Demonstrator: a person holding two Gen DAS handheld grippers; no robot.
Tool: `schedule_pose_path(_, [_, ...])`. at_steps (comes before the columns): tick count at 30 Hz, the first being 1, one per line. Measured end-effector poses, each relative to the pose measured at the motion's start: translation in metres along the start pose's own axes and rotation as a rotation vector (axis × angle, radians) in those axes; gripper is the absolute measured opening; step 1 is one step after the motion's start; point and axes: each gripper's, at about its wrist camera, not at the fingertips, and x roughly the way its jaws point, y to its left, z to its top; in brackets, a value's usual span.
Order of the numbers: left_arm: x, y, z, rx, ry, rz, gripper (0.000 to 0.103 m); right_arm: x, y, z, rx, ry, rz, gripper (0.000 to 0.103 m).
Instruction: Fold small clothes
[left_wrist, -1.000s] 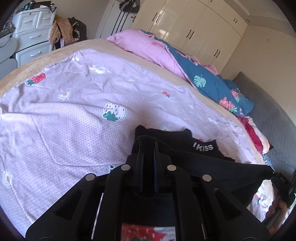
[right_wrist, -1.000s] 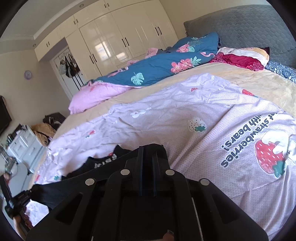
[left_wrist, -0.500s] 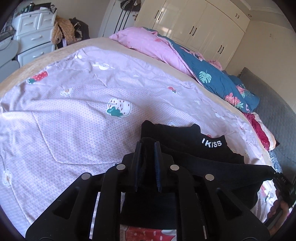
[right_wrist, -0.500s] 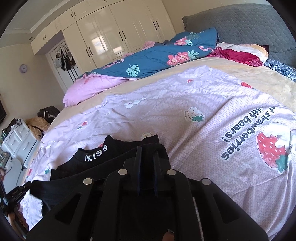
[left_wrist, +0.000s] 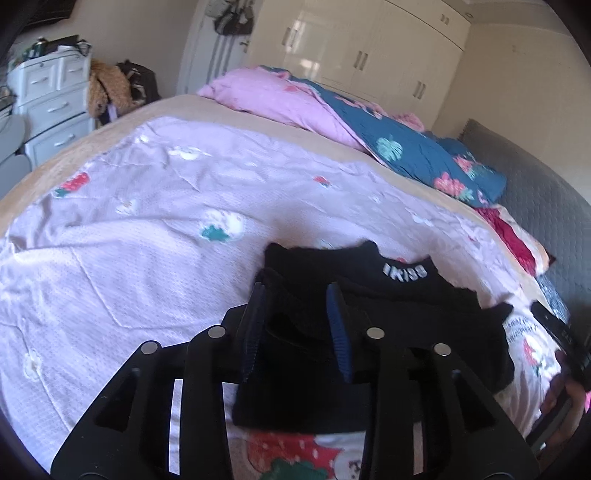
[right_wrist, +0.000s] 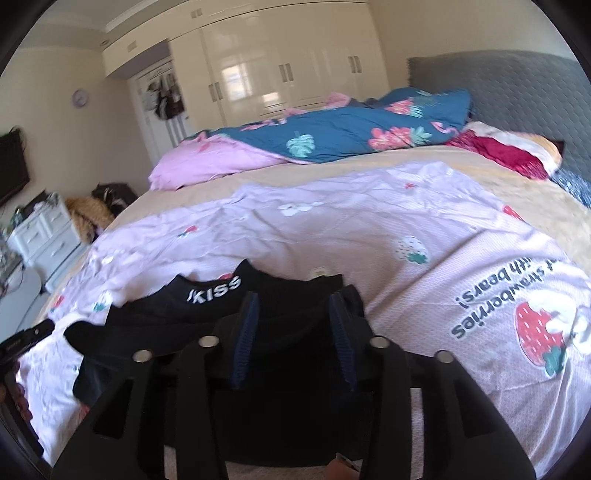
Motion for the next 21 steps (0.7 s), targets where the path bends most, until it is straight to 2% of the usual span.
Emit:
schedule_pose_path(4, [0.005,-0.014,-0.016,0.077,0.053,-0.005,0.024,0.001,0.012,-0.003,-0.045,0.026,0.055,0.042])
schedule_pose_path(5, [0.008,-0.018,-0.021,0.100,0.068,-0.003,0.019,0.002,0.015,-0.005,-0.050,0.040,0.081,0.042])
schedule_pose_path(6, [0.011,-0.021,-0.025,0.113,0.080,-0.003,0.004,0.003,0.016,-0.006,-0.055,0.053,0.095,0.042])
schedule_pose_path(7, [0.014,-0.024,-0.028,0.126,0.093,-0.005,0.000,0.005,0.019,-0.007,-0.064,0.068,0.109,0.040])
schedule_pose_path(9, [0.022,-0.032,-0.035,0.160,0.119,-0.008,0.000,0.008,0.026,-0.010,-0.100,0.099,0.121,0.024])
schedule_pose_path(12, [0.033,-0.040,-0.044,0.204,0.148,0.014,0.000,0.010,0.040,-0.017,-0.159,0.140,0.145,0.018])
schedule_pose_path(17, [0.043,-0.038,-0.050,0.210,0.172,0.034,0.000,0.023,0.056,-0.032,-0.228,0.234,0.164,0.018])
schedule_pose_path(21, [0.049,-0.035,-0.050,0.205,0.175,0.060,0.000,0.038,0.059,-0.045,-0.255,0.305,0.139,0.018])
